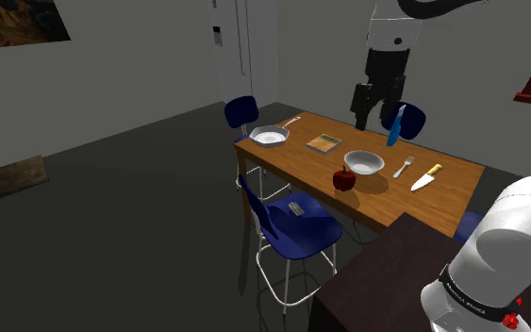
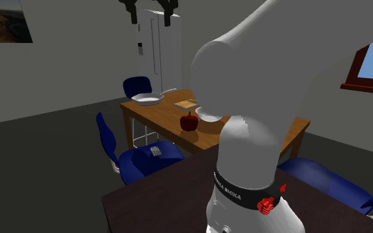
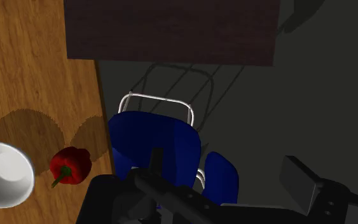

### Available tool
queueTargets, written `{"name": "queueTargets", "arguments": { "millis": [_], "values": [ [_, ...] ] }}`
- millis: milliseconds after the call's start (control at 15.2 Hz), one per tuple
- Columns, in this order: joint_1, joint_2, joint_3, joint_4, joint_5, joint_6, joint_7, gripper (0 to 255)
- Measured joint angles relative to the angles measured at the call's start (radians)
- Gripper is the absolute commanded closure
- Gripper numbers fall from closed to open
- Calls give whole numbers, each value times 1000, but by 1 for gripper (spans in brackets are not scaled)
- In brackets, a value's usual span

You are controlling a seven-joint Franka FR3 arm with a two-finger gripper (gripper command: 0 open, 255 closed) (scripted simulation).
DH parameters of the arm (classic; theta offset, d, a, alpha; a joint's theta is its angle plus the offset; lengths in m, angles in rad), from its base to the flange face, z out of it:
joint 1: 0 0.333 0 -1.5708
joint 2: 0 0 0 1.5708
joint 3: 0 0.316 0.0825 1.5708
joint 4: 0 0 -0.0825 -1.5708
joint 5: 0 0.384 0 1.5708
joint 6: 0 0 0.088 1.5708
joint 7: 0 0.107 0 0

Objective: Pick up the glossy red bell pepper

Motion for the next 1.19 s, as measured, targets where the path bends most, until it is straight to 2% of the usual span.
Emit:
{"name": "queueTargets", "arguments": {
  "millis": [198,726,1188],
  "values": [
    [-14,29,3,-11,-4,44,21,0],
    [-97,188,28,-101,-25,331,179,0],
    [-176,395,40,-93,-68,561,336,0]
  ]
}}
